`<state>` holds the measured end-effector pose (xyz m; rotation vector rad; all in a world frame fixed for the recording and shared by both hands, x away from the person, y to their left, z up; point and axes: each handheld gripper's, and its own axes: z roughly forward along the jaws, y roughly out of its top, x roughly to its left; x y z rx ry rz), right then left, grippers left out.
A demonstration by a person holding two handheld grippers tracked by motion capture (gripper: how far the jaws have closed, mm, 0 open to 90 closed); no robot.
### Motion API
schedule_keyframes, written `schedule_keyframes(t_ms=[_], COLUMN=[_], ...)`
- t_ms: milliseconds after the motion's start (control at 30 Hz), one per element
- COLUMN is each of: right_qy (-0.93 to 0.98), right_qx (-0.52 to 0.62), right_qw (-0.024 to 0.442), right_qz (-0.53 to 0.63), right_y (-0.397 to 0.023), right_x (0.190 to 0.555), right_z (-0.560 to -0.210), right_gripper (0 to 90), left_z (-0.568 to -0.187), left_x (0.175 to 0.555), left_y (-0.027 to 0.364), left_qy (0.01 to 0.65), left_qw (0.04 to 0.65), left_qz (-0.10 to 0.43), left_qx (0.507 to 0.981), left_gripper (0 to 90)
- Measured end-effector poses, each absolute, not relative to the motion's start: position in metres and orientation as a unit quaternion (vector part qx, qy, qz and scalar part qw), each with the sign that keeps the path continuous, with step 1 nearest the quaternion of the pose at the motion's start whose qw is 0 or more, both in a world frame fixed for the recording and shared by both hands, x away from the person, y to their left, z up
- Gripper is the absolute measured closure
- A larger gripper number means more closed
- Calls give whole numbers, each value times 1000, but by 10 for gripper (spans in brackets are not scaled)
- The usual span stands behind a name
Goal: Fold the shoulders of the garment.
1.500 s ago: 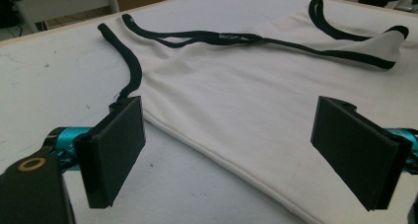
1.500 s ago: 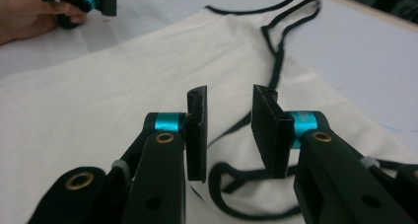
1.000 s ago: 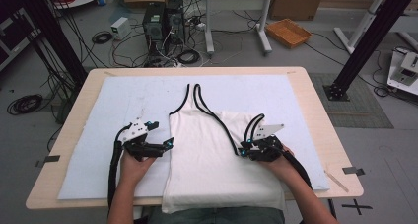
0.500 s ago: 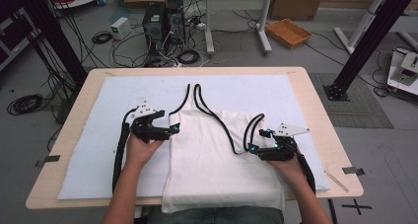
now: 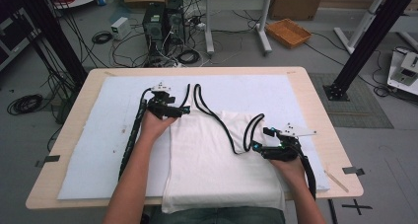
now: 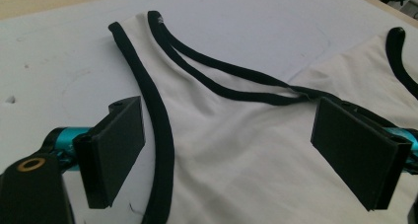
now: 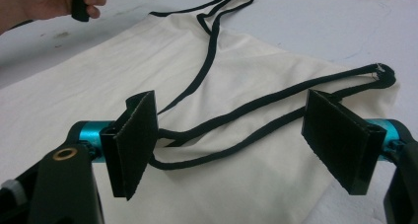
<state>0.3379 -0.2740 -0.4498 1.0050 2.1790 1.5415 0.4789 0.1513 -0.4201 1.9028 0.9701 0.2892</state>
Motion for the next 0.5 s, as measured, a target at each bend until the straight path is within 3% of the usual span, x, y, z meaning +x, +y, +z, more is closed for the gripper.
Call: schedule_keyframes(t_ms=[500], right_qy=[751], right_qx=[354], right_qw=[143], right_qz=[539], right_y=[-276], right_x=[338], right_z=[-450], right_gripper=[222], left_z=[-431], left_x=[538], left_y=[143], left_qy=[421], left_qw=[460], left_qz=[111], left_qx=[774], left_gripper=[132])
